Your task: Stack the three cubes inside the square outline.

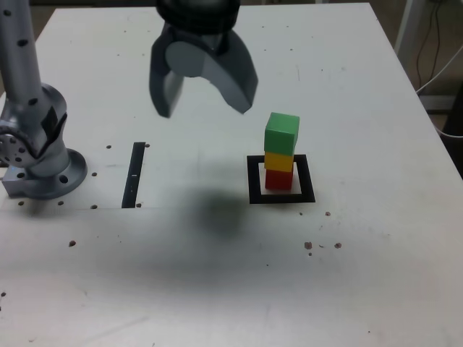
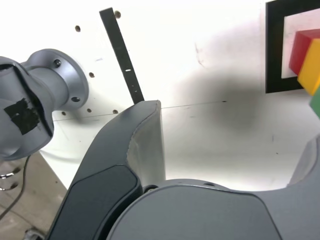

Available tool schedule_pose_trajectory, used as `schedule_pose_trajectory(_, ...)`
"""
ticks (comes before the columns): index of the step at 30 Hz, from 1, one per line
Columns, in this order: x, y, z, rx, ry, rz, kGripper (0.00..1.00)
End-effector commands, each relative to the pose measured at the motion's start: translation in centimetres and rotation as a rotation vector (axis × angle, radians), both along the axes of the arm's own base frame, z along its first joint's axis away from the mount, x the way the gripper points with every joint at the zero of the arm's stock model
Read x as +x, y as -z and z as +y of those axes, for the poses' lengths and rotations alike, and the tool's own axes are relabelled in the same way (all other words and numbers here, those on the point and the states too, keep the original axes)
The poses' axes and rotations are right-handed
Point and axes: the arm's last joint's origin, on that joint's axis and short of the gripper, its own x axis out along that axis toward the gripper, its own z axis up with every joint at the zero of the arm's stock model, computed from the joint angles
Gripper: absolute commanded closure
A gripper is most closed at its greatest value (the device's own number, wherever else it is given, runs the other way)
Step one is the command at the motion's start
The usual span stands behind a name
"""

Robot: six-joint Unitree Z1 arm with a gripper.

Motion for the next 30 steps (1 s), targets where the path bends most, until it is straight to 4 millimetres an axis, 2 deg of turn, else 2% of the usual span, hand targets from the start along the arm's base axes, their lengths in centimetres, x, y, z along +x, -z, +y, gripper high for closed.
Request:
schedule_pose_trajectory(1, -1.3, 0.3, 0.2, 0.002, -0.014, 0.008, 0.01)
schedule_pose_trajectory(9, -4.7, 2.5, 0.7, 0.012, -0.056, 0.021, 0.0)
schedule_pose_trajectory(15, -6.5, 5.0, 0.8, -0.003, -0.079, 0.031, 0.0)
schedule_pose_trajectory(24, -8.6, 8.8, 1.0, -0.025, -0.102, 0.044, 0.0)
schedule_pose_trajectory(30, -9.2, 9.7, 1.0, -0.032, -0.11, 0.047, 0.0)
